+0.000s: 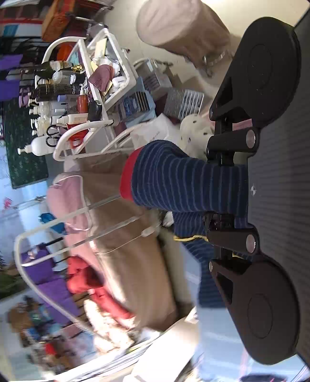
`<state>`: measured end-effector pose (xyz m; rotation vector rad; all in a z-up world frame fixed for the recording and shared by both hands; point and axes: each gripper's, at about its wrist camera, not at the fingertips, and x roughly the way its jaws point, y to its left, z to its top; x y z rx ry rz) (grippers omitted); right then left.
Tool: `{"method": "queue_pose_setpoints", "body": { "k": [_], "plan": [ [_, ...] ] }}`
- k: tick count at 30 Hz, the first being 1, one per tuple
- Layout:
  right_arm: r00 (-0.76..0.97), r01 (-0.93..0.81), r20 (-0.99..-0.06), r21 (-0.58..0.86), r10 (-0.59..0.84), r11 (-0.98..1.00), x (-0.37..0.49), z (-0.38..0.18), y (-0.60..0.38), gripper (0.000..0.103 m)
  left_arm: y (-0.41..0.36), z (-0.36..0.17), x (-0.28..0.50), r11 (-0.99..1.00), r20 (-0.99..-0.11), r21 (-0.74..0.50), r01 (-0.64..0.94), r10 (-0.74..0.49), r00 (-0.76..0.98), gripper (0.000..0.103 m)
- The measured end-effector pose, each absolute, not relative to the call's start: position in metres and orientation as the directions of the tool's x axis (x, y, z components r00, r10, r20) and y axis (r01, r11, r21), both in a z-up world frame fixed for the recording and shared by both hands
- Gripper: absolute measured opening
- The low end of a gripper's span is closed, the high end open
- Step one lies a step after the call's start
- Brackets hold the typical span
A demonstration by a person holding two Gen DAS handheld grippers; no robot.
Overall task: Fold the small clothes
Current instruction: 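Lift and carry the folded romper toward the clothes pile with both grippers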
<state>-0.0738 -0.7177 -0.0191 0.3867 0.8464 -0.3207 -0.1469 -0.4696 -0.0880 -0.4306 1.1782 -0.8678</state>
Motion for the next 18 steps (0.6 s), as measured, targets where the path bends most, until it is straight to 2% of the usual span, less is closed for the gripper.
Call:
{"method": "queue_pose_setpoints", "body": {
  "k": [3, 5, 7, 10, 12, 15, 18],
  "plan": [
    [0.614, 0.429, -0.776, 0.176, -0.143, 0.886, -0.077, -0.026, -0.715, 0.054, -0.472, -0.086, -0.144, 0.619, -0.634, -0.686, 0.382, -0.766, 0.104, 0.045],
    [0.623, 0.441, -0.769, 0.191, -0.145, 0.877, -0.083, -0.027, -0.716, 0.058, -0.473, -0.085, -0.140, 0.621, -0.646, -0.679, 0.392, -0.759, 0.084, 0.056],
    [0.628, 0.439, -0.765, 0.193, -0.145, 0.878, -0.085, -0.027, -0.715, 0.061, -0.474, -0.082, -0.140, 0.622, -0.658, -0.661, 0.419, -0.749, 0.074, 0.058],
    [0.622, 0.448, -0.764, 0.168, -0.171, 0.878, -0.087, -0.027, -0.718, 0.079, -0.476, -0.079, -0.139, 0.620, -0.664, -0.646, 0.446, -0.744, 0.072, 0.066],
    [0.628, 0.453, -0.755, 0.157, -0.189, 0.878, -0.088, -0.024, -0.718, 0.094, -0.473, -0.076, -0.138, 0.617, -0.665, -0.644, 0.452, -0.744, 0.067, 0.071],
    [0.672, 0.428, -0.699, 0.095, -0.246, 0.899, -0.092, -0.011, -0.712, 0.103, -0.468, -0.067, -0.136, 0.605, -0.657, -0.623, 0.495, -0.749, 0.088, 0.075],
    [0.714, 0.426, -0.618, 0.011, -0.329, 0.904, -0.102, 0.011, -0.704, 0.103, -0.456, -0.051, -0.138, 0.630, -0.663, -0.542, 0.556, -0.728, 0.177, 0.080]
  ]
}}
